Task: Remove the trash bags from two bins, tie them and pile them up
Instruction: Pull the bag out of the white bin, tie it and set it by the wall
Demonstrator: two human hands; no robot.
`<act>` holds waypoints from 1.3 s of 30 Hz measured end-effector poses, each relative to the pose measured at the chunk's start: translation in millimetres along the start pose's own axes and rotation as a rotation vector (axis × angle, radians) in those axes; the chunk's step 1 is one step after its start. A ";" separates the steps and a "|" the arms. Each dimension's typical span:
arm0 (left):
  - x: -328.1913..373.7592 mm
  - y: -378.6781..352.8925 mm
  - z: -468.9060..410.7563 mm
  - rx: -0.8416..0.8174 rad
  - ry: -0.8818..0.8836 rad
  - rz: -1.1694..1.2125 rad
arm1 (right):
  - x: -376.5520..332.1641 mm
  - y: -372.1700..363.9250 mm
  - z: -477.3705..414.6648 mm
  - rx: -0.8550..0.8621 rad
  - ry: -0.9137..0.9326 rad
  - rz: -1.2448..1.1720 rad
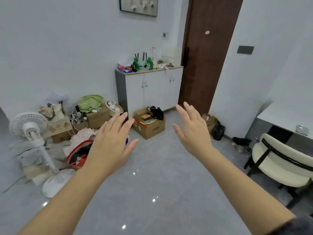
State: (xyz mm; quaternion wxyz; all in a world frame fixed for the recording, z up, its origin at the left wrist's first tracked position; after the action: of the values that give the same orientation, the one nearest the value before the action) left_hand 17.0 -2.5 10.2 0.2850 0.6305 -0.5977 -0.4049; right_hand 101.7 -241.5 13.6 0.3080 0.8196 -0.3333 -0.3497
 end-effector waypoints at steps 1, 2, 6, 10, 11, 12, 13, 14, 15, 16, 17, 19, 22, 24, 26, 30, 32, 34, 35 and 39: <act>-5.8 -0.7 3.4 -0.033 0.015 0.005 | -6.5 -6.3 -1.1 -0.016 0.003 0.001; -11.2 -0.4 5.6 -0.032 0.032 -0.008 | -11.6 -12.4 -3.5 -0.019 0.005 0.007; -29.9 -19.9 13.5 -0.053 0.006 -0.054 | -29.2 -42.9 -8.7 -0.065 0.001 0.025; -57.2 -40.8 16.3 -0.088 -0.007 -0.028 | -47.3 -75.4 -17.2 -0.105 0.018 0.021; -64.2 -47.0 16.6 -0.105 -0.014 -0.022 | -51.7 -84.1 -19.1 -0.119 0.022 0.023; -71.3 -53.1 17.1 -0.115 -0.022 -0.010 | -54.8 -93.3 -20.9 -0.133 0.026 0.024; -79.0 -58.8 17.7 -0.132 -0.026 0.001 | -58.8 -102.2 -22.7 -0.152 0.022 0.027; -87.0 -64.8 18.7 -0.145 -0.032 0.009 | -62.7 -112.0 -24.5 -0.171 0.016 0.030; -95.4 -70.8 20.1 -0.159 -0.038 0.014 | -67.1 -121.7 -26.8 -0.190 0.006 0.030; -104.1 -76.6 21.8 -0.166 -0.046 0.010 | -70.8 -131.6 -29.0 -0.207 -0.007 0.032; -112.8 -81.4 24.2 -0.178 -0.047 0.012 | -75.8 -141.0 -31.4 -0.226 -0.018 0.032; -132.7 -89.4 29.2 -0.201 -0.034 0.021 | -88.3 -160.8 -36.4 -0.269 -0.035 0.033; -167.3 -98.7 39.2 -0.221 0.018 0.069 | -114.1 -189.7 -43.3 -0.329 -0.048 0.024; -190.3 -104.2 50.4 -0.238 0.033 0.077 | -135.7 -206.6 -44.5 -0.363 -0.049 0.023; -213.0 -106.8 66.3 -0.259 0.040 0.093 | -160.6 -221.5 -42.6 -0.395 -0.047 0.021; -266.8 -108.7 109.9 -0.301 0.043 0.121 | -214.8 -251.3 -27.8 -0.436 -0.041 0.028; -295.8 -103.6 138.5 -0.298 0.034 0.123 | -247.5 -265.3 -13.5 -0.450 -0.045 0.028; -326.8 -97.1 170.1 -0.324 0.034 0.133 | -284.2 -278.4 6.0 -0.457 -0.047 0.026; -343.2 -93.7 187.0 -0.340 0.034 0.137 | -303.9 -285.3 16.7 -0.464 -0.050 0.019; -407.8 -81.5 258.2 -0.369 0.036 0.146 | -379.8 -317.9 58.2 -0.508 -0.062 -0.035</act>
State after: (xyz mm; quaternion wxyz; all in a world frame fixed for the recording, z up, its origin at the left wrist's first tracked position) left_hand -142.9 441.2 -120.9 0.4348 0.5297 -0.5524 -0.4746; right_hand -41.0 218.9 -114.2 0.4874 0.7105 -0.2300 -0.4524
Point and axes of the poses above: each hand's wrist, its own z-axis away from the middle knuckle, its own y-axis out of the back of the hand, x = y × z, the point moved 2 cm from there along -z, towards the middle knuckle, and after that the axes turned 13 degrees about -z, right-handed, at the moved point
